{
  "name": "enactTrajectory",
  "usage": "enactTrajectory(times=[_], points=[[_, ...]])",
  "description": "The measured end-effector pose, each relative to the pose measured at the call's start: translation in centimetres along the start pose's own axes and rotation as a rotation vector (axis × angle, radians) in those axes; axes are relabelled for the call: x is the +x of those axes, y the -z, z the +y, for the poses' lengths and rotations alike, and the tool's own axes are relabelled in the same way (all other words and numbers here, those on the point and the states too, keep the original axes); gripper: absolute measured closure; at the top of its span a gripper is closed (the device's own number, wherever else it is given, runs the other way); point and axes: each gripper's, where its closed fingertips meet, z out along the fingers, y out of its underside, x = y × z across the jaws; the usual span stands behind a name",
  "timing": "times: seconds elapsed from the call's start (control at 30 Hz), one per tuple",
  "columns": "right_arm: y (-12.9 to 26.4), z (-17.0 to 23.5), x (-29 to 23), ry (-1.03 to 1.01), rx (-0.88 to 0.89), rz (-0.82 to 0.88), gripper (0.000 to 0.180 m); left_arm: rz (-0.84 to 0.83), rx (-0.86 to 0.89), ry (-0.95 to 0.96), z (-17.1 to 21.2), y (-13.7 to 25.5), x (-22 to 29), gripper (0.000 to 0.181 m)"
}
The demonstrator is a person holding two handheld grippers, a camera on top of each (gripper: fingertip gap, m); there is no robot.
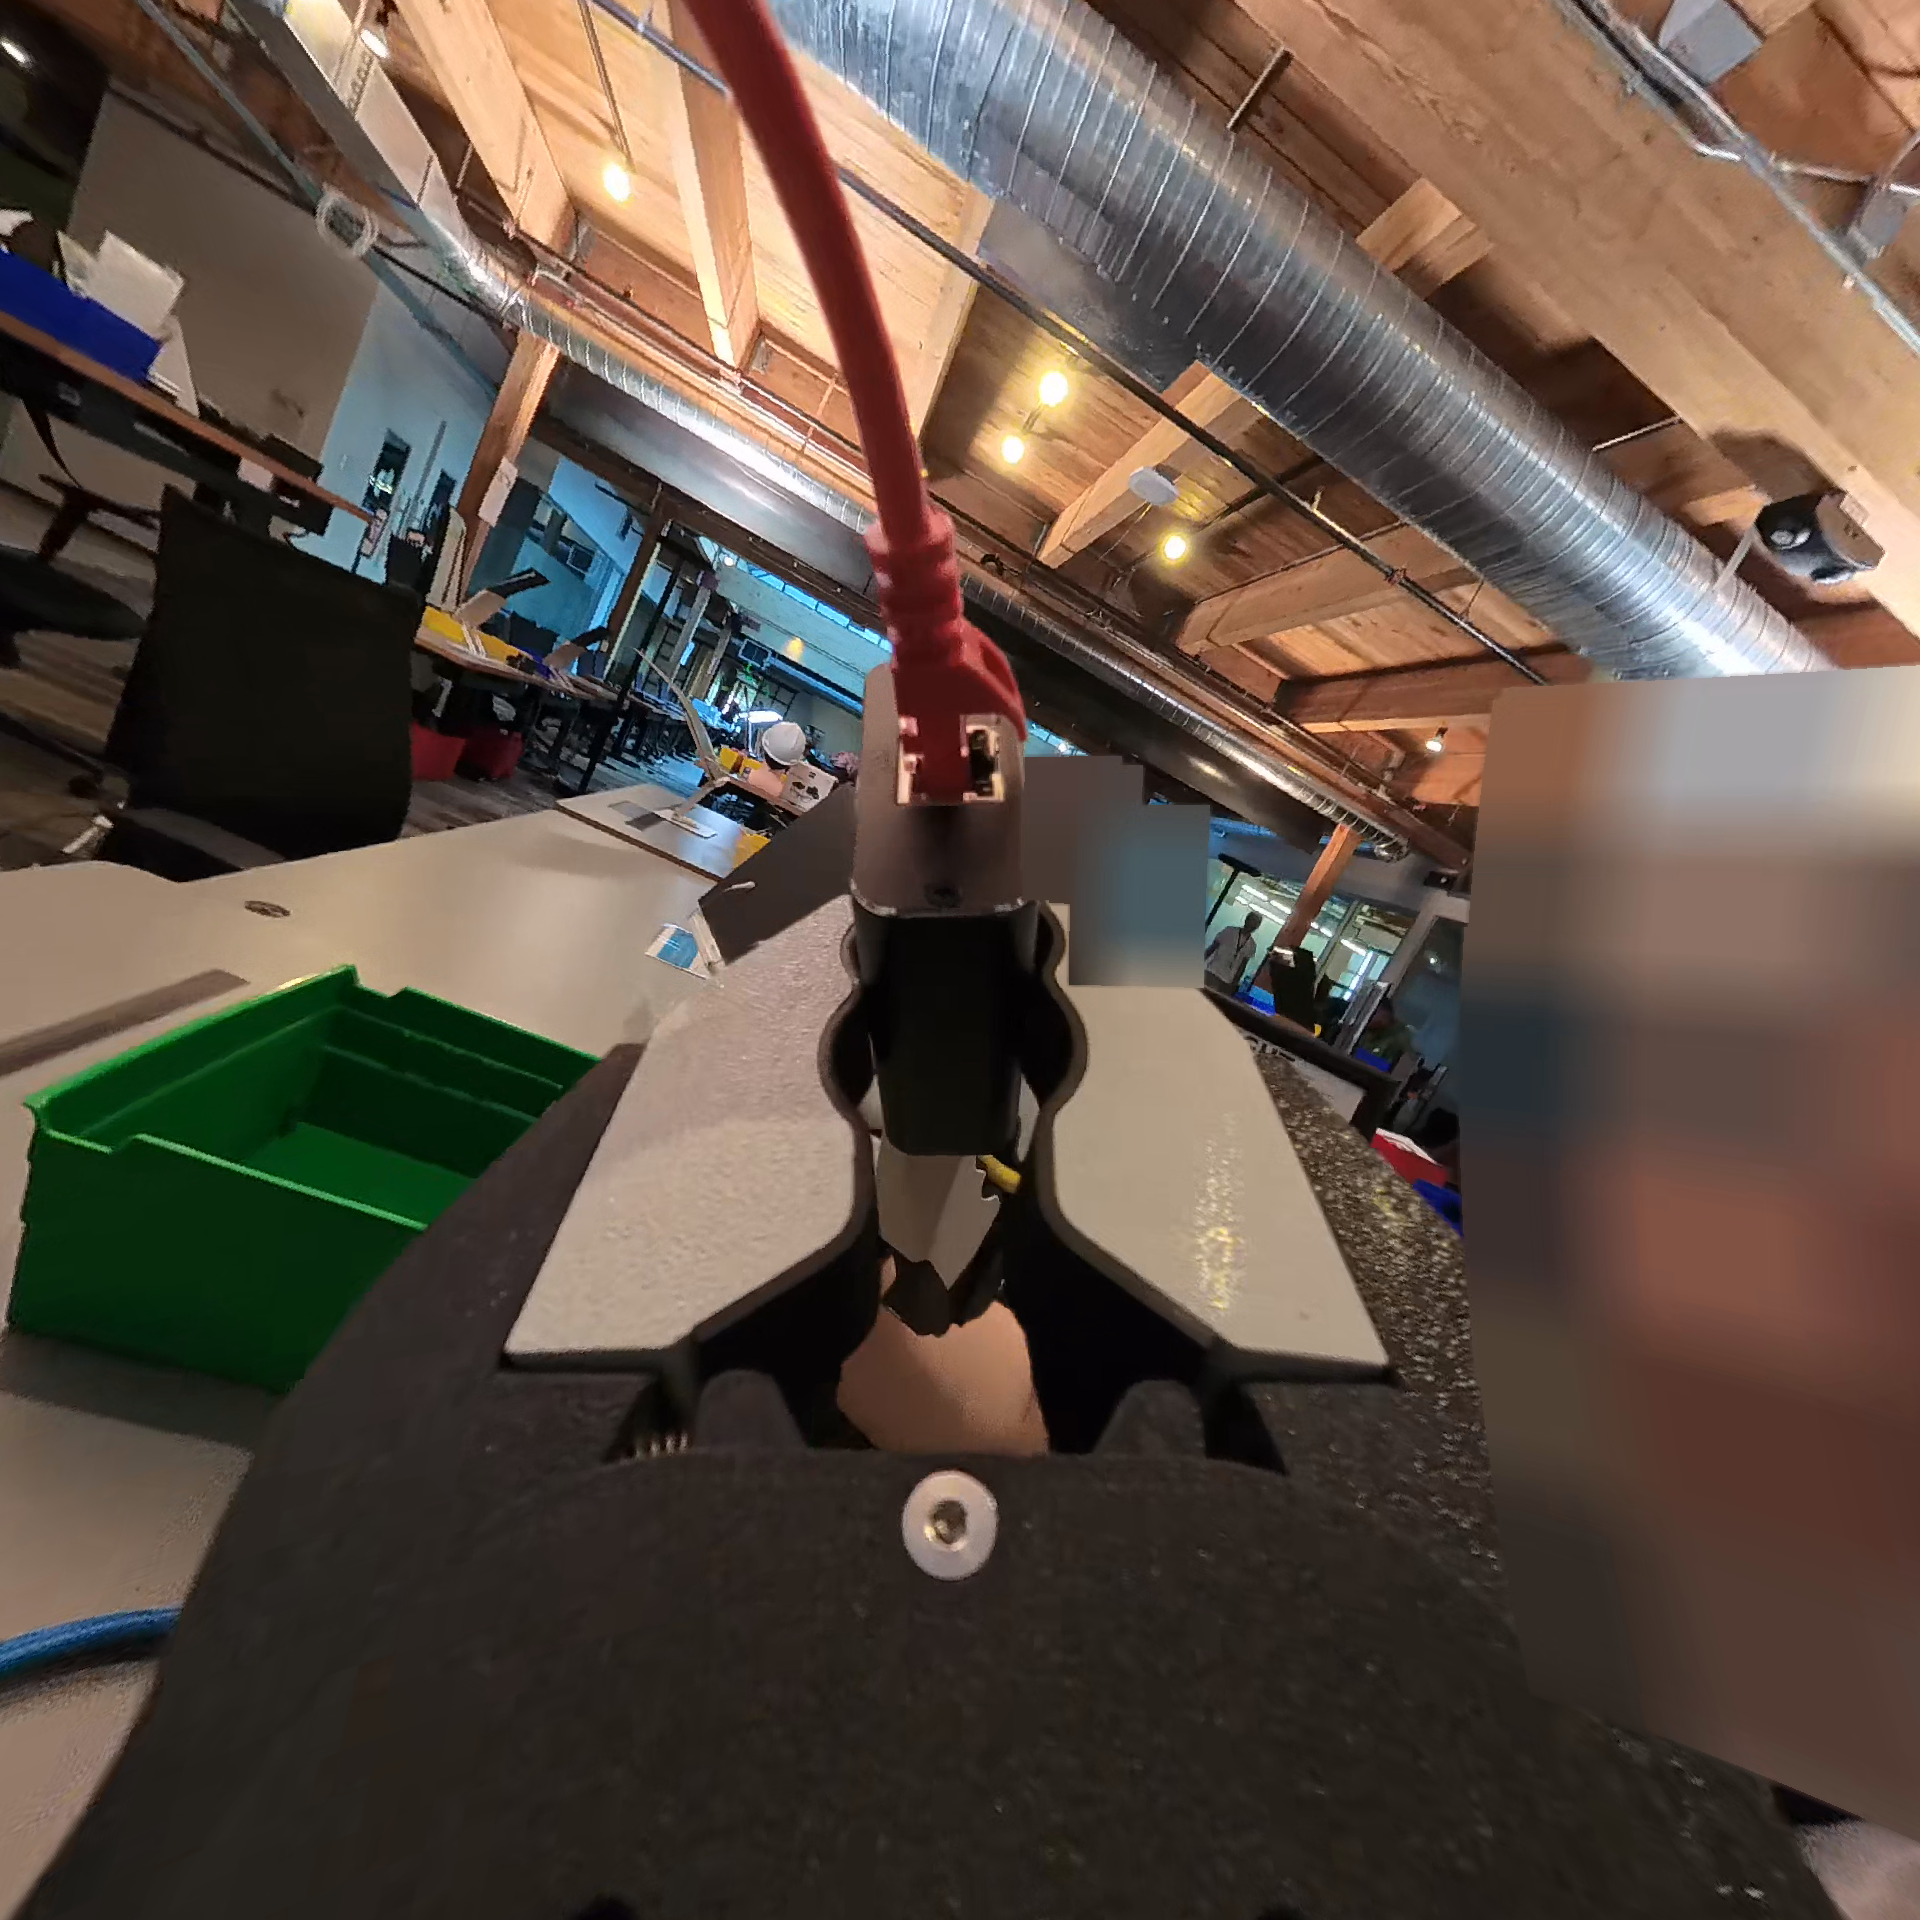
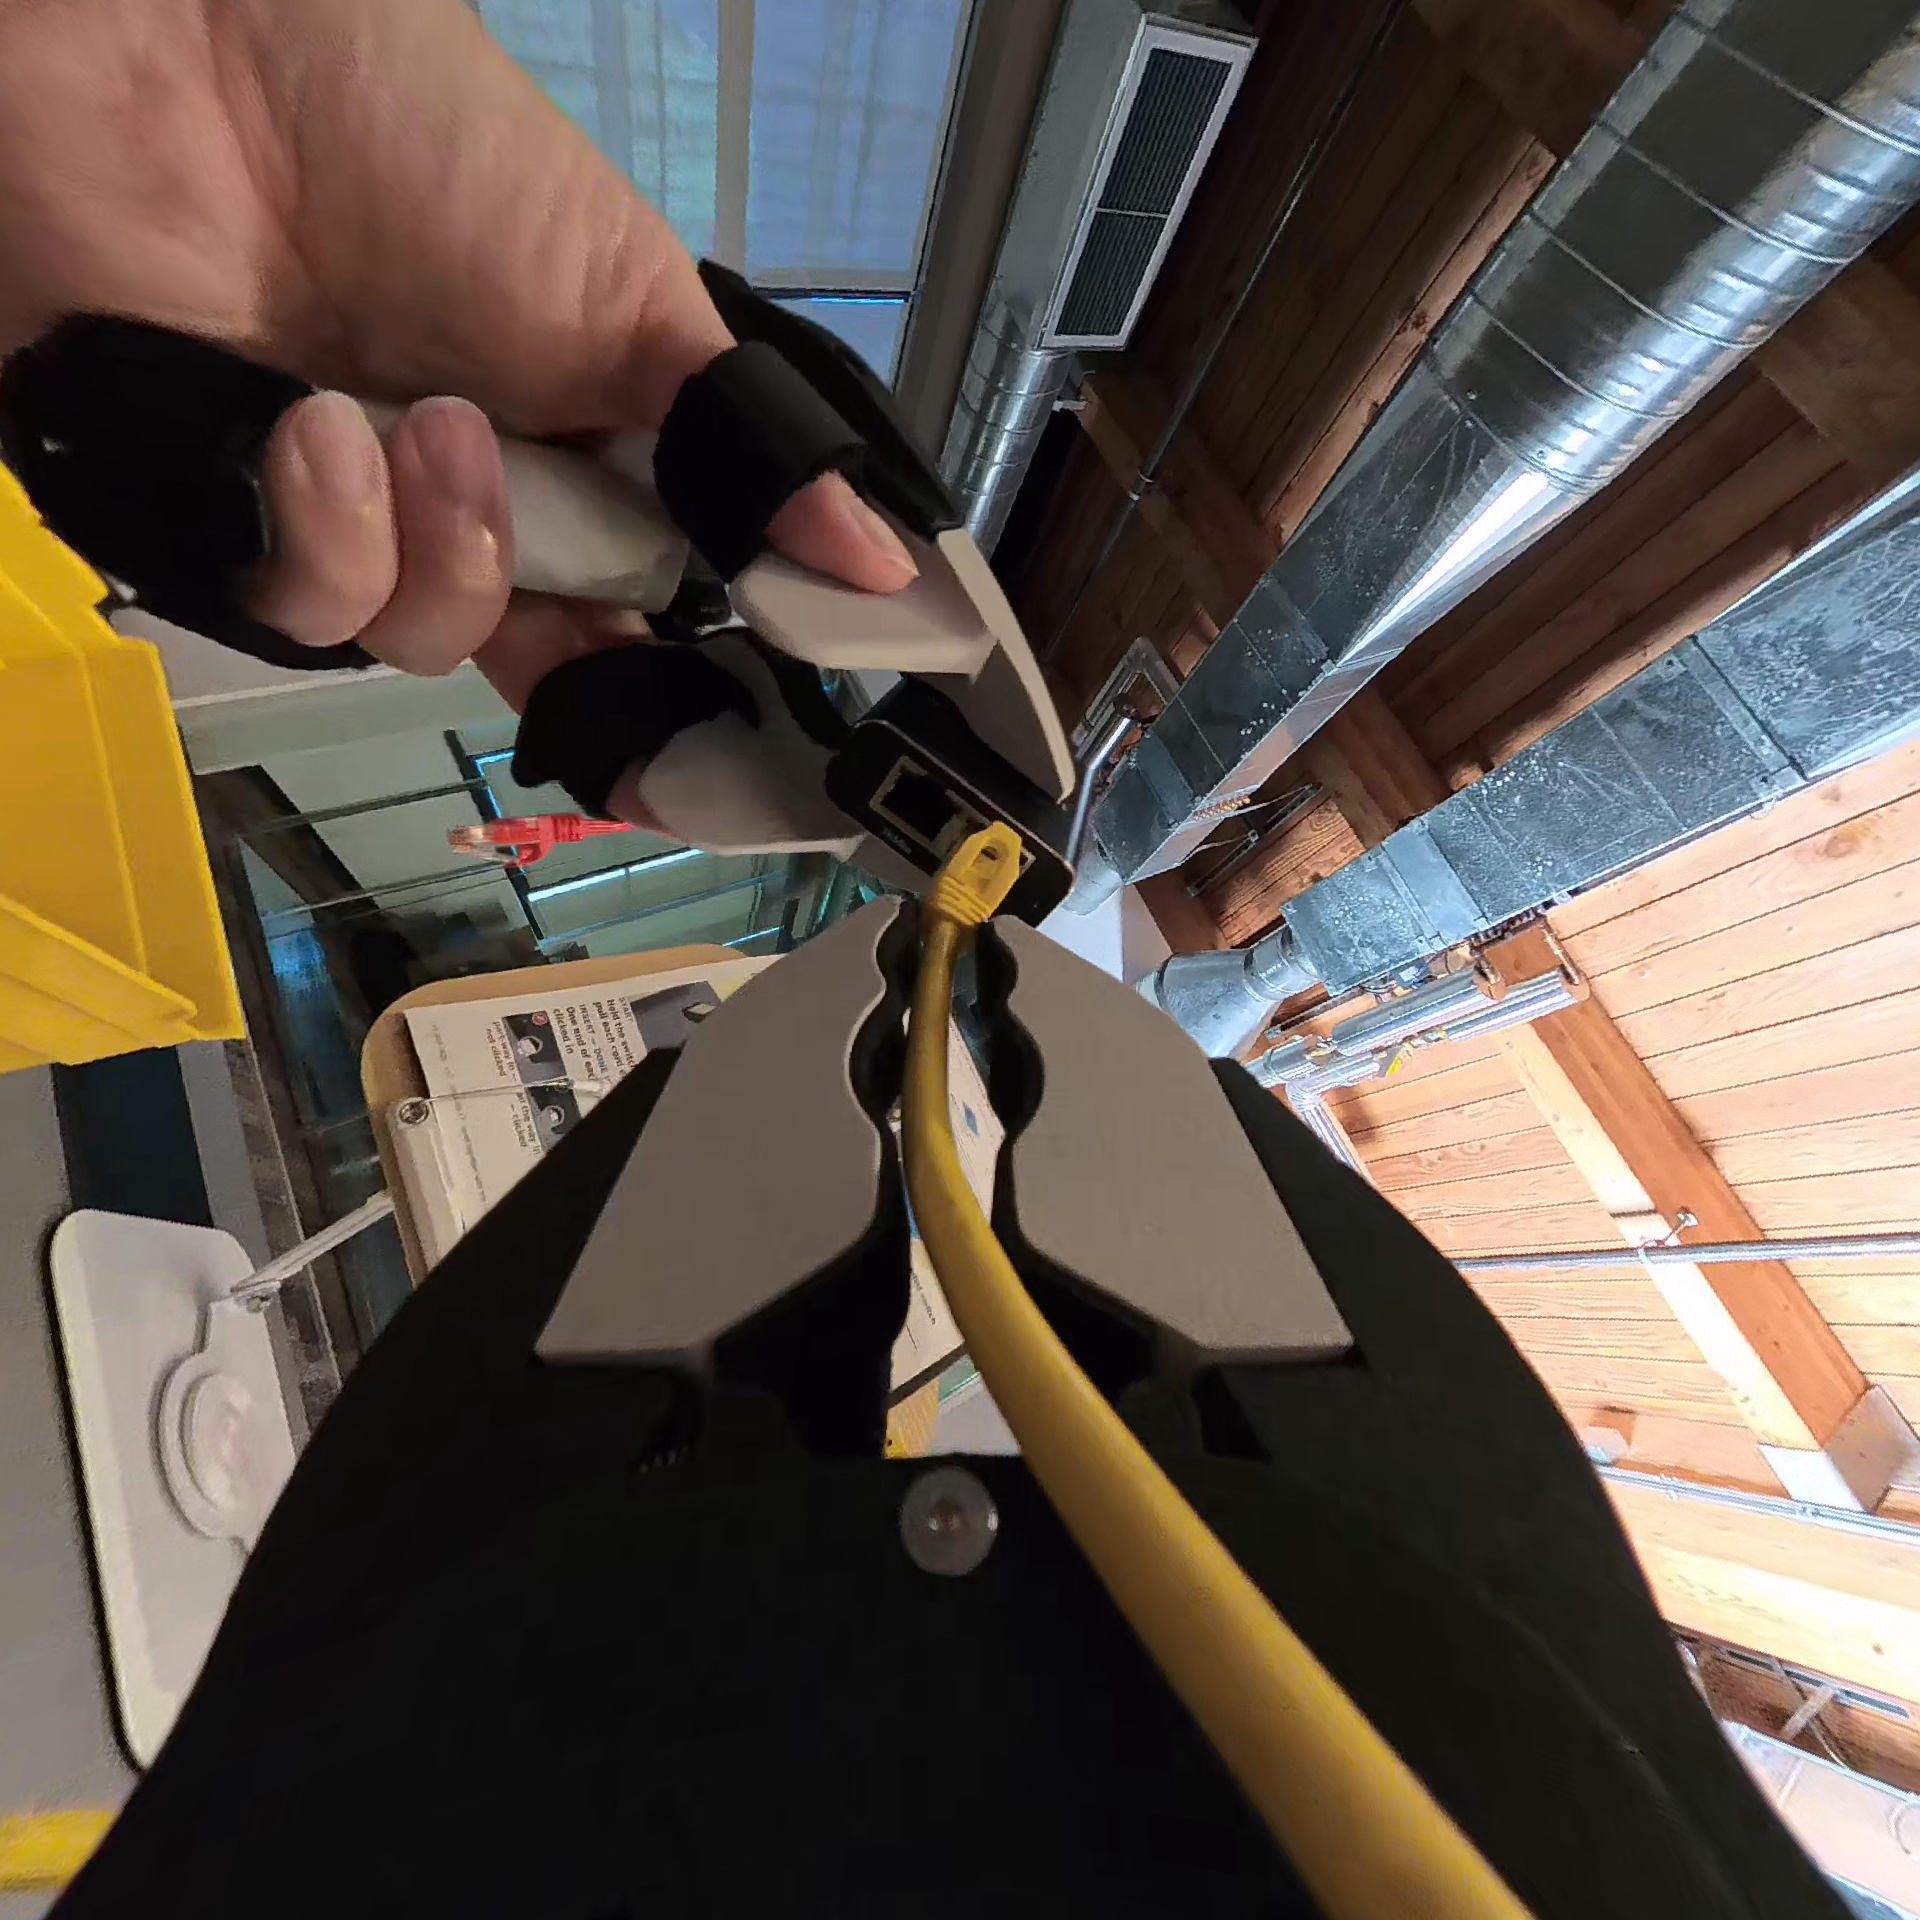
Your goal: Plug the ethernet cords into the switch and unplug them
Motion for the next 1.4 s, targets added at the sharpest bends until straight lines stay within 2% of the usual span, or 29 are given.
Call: enactTrajectory(times=[0.33, 0.63, 0.8, 0.9, 0.97, 1.03, 1.1, 1.23, 1.33, 1.4], points=[[-0.2, 0.7, -1.1, -0.148, -0.001, -0.062, 0.169, -0.041, -0.029, -0.014, 0.4, 0.4, -1.3, 0.156], [-0.2, 0.4, -0.7, -0.208, 0.011, -0.048, 0.169, -0.016, -0.021, -0.019, 0.4, 0.4, -0.8, 0.156], [-0.4, 0.3, 0.4, -0.289, 0.008, -0.006, 0.169, 0.058, 0.070, 0.034, -0.5, 0.0, -0.2, 0.156], [-0.7, 0.4, 0.3, -0.318, -0.009, -0.004, 0.168, 0.041, 0.095, 0.024, -0.9, 0.1, -0.3, 0.156], [-1.1, 0.6, -0.1, -0.410, -0.023, -0.002, 0.163, 0.029, 0.140, 0.020, -1.5, 0.3, -0.3, 0.156], [-1.5, 0.1, -1.1, -0.598, -0.005, -0.019, 0.151, 0.015, 0.208, 0.035, -2.3, 0.8, -0.6, 0.157], [-2.0, -0.5, -2.6, -0.788, 0.002, -0.065, 0.143, -0.023, 0.250, 0.028, -3.1, 1.7, -1.1, 0.157], [-2.6, -1.4, -6.4, -1.080, -0.026, -0.217, 0.145, -0.136, 0.276, -0.030, -4.6, 4.1, -2.0, 0.156], [-2.3, -3.3, -8.9, -1.062, 0.012, -0.362, 0.167, -0.187, 0.308, -0.038, -5.6, 5.8, -2.4, 0.156], [-2.0, -4.7, -10.3, -0.968, 0.029, -0.440, 0.170, -0.231, 0.322, -0.045, -6.0, 6.8, -3.0, 0.156]])
